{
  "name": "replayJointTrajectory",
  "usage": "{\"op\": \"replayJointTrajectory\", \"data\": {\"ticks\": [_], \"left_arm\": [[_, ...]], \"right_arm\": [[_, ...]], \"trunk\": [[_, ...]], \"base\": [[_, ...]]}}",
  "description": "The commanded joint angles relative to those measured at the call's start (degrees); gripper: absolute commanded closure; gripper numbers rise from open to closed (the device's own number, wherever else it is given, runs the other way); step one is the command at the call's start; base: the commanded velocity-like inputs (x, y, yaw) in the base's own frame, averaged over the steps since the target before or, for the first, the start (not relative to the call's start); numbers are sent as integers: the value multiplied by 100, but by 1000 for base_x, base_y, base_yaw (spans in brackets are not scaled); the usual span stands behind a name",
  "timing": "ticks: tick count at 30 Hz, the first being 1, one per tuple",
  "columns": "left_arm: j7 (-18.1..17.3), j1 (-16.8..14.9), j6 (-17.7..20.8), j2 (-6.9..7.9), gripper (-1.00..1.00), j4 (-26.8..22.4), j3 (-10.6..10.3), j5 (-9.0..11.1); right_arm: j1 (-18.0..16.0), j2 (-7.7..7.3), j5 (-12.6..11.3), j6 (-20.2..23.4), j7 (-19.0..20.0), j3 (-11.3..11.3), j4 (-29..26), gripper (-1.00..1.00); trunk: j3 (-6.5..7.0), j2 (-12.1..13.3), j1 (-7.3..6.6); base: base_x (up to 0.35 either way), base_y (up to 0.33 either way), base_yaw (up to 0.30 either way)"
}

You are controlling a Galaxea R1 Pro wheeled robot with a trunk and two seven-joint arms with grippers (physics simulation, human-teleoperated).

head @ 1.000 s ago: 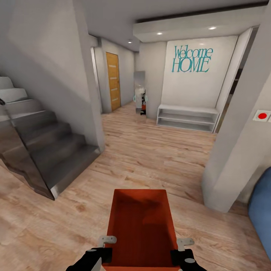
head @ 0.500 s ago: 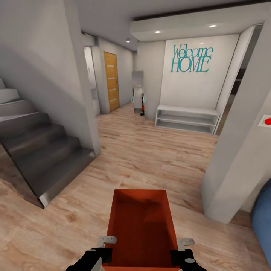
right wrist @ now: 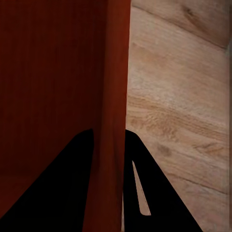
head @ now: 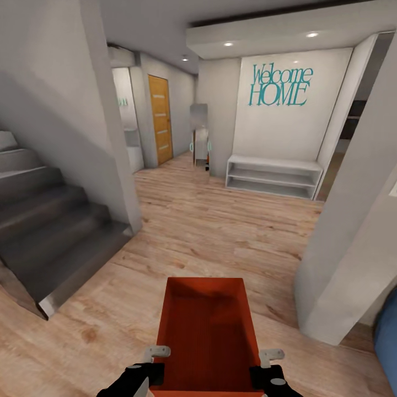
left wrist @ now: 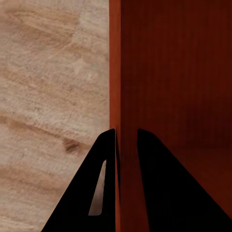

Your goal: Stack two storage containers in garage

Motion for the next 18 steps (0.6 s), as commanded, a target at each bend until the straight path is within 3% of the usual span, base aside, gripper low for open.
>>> {"op": "replayJointTrajectory", "data": {"ticks": [1, 9, 18], "left_arm": [[60, -2, -16, 0, 100, -32, -26, -86], [60, -2, -16, 0, 100, -32, -26, -86], [60, -2, -16, 0, 100, -32, -17, -85]], "right_arm": [[-5, -2, -142, -31, -84, -7, 74, 100], [-5, -2, -142, -29, -84, -7, 74, 100], [-5, 0, -142, -31, -84, -7, 74, 100]], "trunk": [[-5, -3, 3], [-5, -3, 3], [-5, -3, 3]], "base": [[288, -153, 0], [291, -141, 0], [316, -18, 0]]}}
